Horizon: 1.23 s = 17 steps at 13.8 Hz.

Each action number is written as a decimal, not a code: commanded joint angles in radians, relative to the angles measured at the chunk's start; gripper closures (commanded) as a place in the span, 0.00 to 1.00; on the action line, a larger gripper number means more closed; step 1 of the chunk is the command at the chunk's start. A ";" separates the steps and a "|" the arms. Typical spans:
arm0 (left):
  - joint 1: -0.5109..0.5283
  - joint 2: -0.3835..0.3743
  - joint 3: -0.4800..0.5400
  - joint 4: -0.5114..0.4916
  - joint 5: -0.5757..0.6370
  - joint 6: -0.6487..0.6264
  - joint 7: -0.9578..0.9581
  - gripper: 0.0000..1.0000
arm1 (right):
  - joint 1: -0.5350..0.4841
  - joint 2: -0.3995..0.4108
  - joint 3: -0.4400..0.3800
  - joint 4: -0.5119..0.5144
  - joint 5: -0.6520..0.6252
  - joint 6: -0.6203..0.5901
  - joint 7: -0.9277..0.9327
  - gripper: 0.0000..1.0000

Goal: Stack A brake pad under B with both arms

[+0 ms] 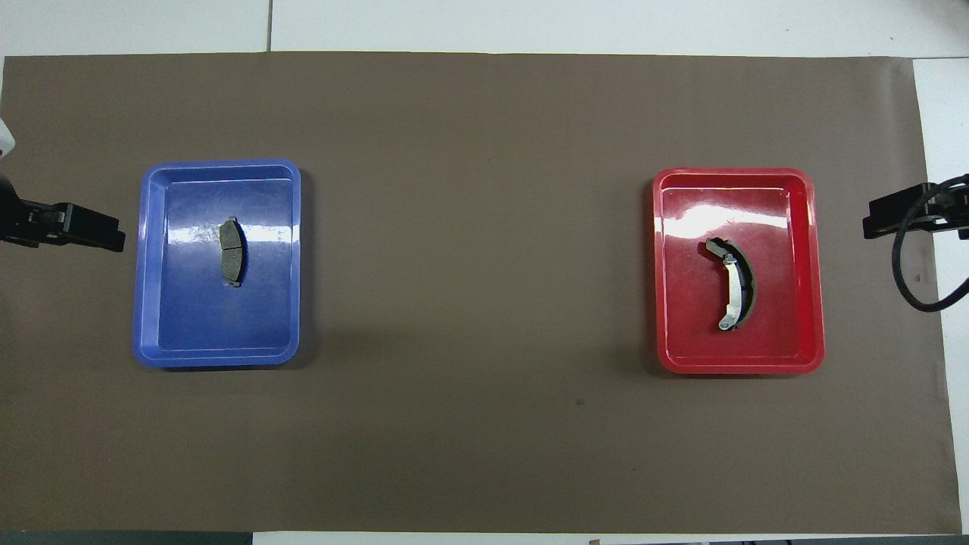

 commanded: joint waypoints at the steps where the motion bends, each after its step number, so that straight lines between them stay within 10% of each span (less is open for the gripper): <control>1: 0.008 -0.038 -0.003 -0.057 0.010 0.007 0.005 0.01 | -0.010 -0.002 0.003 0.003 0.005 -0.013 -0.020 0.01; 9: 0.001 -0.056 -0.003 -0.095 0.007 0.028 0.004 0.01 | -0.015 -0.005 0.003 -0.001 0.005 -0.013 -0.020 0.01; 17: -0.007 -0.105 -0.003 -0.387 0.007 0.424 0.002 0.02 | -0.015 -0.005 0.003 -0.001 0.005 -0.013 -0.020 0.01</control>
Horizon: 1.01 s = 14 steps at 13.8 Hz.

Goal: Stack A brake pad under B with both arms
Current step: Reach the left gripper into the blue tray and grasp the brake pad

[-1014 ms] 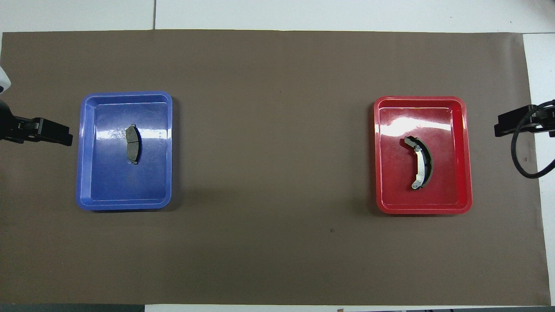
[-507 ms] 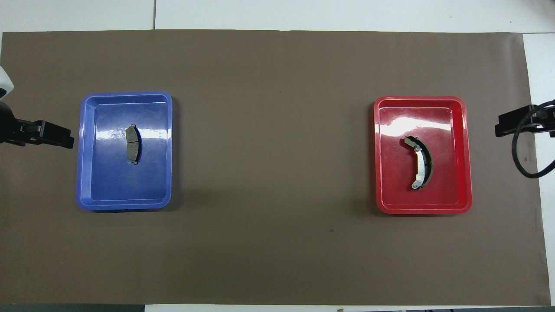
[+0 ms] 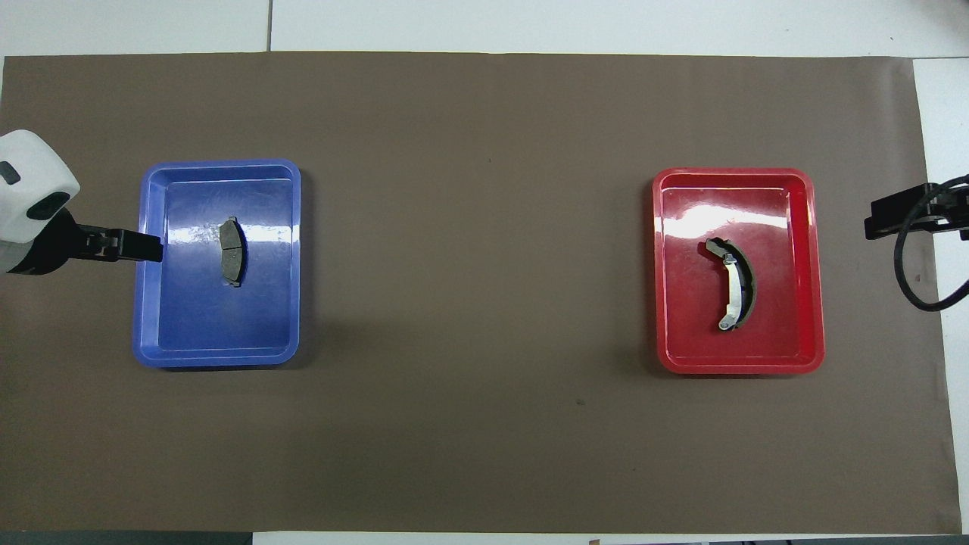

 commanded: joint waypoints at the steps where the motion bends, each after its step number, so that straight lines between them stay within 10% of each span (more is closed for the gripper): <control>1: -0.005 -0.001 0.000 -0.091 0.007 0.140 0.002 0.02 | -0.013 -0.005 0.005 -0.001 0.005 -0.011 -0.018 0.01; 14: -0.022 0.316 0.000 -0.205 0.007 0.537 -0.108 0.03 | -0.013 -0.006 0.005 -0.007 0.005 -0.011 -0.018 0.01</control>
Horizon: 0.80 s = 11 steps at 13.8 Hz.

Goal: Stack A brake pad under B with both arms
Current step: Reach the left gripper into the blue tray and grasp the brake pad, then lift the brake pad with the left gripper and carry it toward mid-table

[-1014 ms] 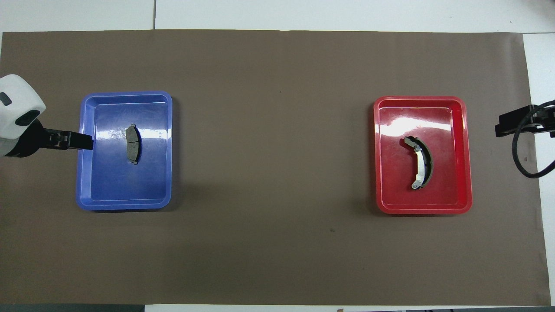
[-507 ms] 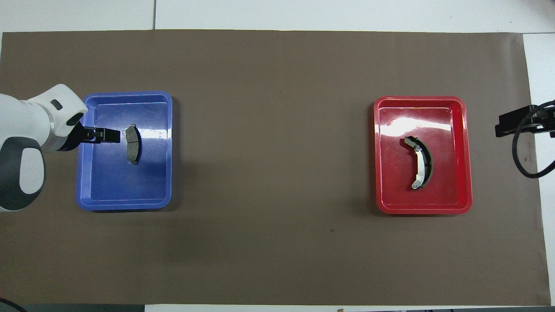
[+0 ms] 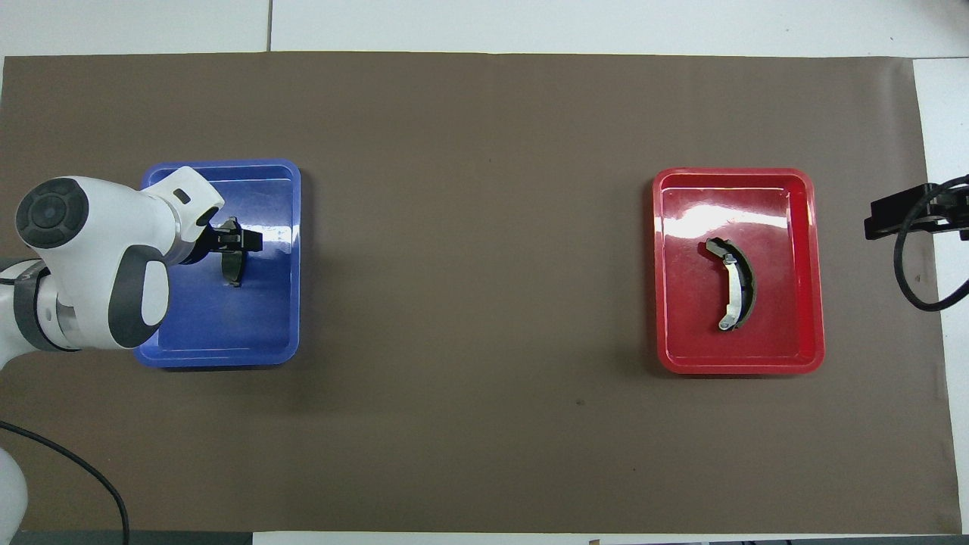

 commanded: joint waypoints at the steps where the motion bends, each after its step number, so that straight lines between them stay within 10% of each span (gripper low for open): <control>1: 0.004 0.001 0.005 -0.024 0.008 0.016 -0.015 0.03 | -0.013 -0.006 0.005 -0.007 0.005 -0.010 -0.018 0.01; 9: -0.003 0.015 0.005 -0.047 0.008 0.027 -0.096 0.05 | -0.013 -0.008 0.005 -0.007 0.005 -0.010 -0.018 0.01; 11: -0.003 0.015 0.005 -0.046 0.008 0.021 -0.090 0.30 | -0.013 -0.008 0.005 -0.007 0.005 -0.010 -0.018 0.01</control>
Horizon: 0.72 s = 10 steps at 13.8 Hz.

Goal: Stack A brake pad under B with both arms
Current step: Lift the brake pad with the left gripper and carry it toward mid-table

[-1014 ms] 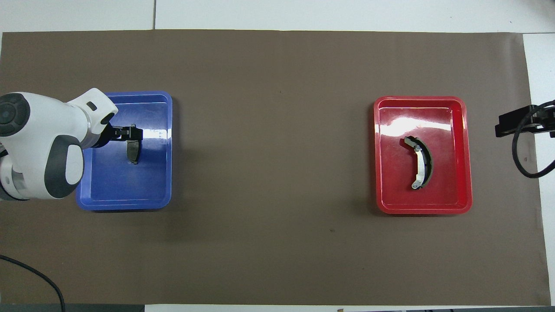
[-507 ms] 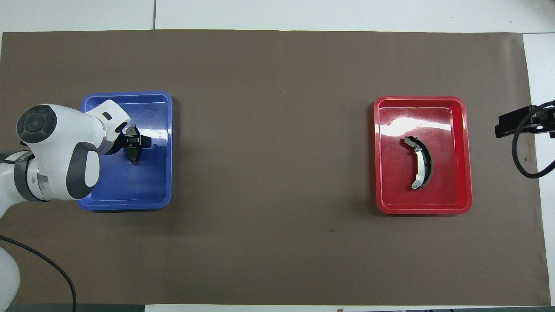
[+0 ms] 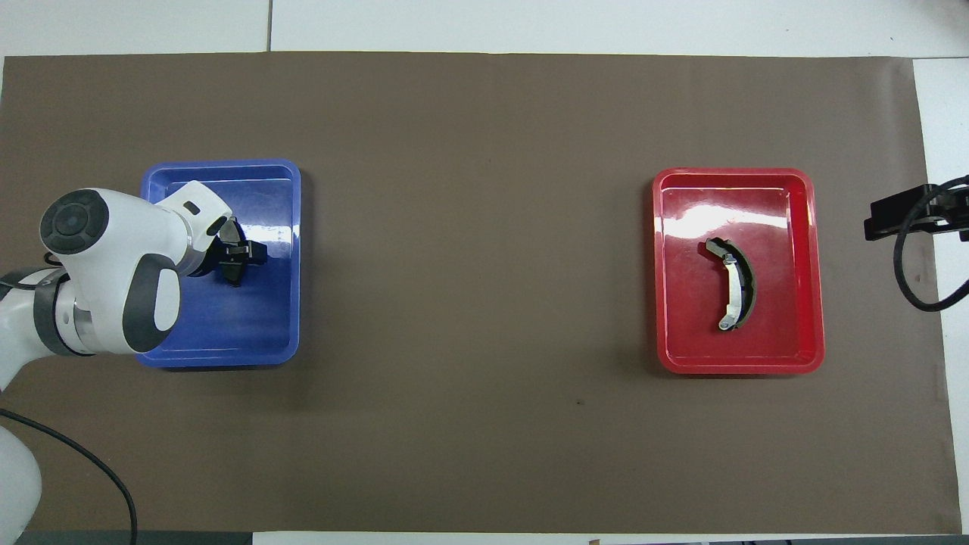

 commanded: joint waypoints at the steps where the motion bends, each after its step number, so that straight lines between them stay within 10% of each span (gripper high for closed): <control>1: -0.004 -0.003 0.003 -0.013 0.008 0.006 -0.017 0.51 | -0.013 -0.008 0.005 -0.006 0.005 -0.008 -0.018 0.01; 3: -0.006 -0.009 0.003 0.001 0.008 -0.035 -0.016 0.91 | -0.013 -0.008 0.005 -0.006 0.005 -0.008 -0.018 0.01; 10: -0.096 -0.039 0.000 0.299 0.011 -0.439 -0.016 0.98 | -0.013 -0.008 0.005 -0.008 0.005 -0.006 -0.018 0.01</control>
